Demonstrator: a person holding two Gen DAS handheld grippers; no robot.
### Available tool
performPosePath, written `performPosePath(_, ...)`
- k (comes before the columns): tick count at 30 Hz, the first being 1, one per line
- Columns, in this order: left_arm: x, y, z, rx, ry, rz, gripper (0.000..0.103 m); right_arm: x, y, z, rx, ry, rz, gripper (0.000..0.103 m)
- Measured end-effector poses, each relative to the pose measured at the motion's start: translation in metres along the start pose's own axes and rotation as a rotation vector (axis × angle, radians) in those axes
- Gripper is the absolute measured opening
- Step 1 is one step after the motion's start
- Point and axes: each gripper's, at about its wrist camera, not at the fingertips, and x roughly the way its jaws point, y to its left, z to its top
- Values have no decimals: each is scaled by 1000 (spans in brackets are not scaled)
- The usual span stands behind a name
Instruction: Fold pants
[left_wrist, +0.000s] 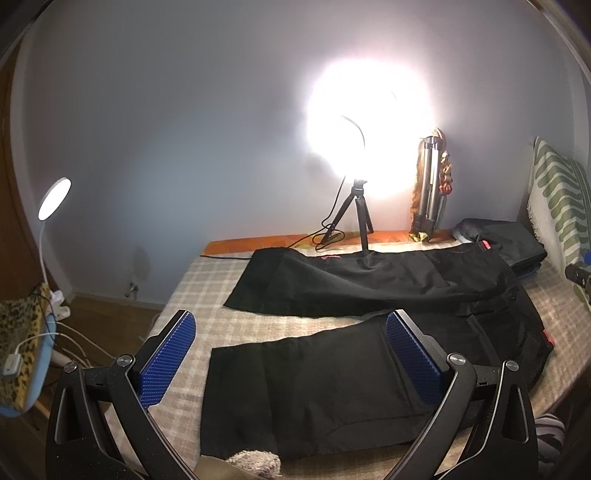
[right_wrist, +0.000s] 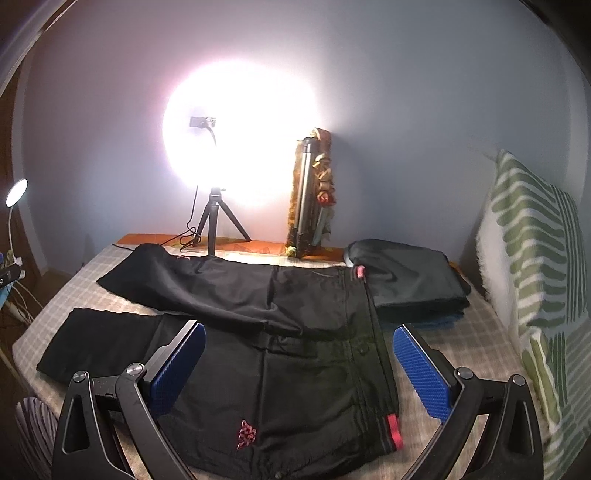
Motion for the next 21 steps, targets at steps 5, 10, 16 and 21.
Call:
performPosePath(5,22,9,4,15,32,3,103,27,3,19,-50,9,35,103)
performPosePath(10,51,22,11,45,77,11,103,58,1,39,-62,26,82,103)
performPosePath(16,88,35,21,60,130,-5,103,105,13,60,-163,54,189,103)
performPosePath(21,124,36,25,57,194,-43,103,164,33,77,-289,115,240,102)
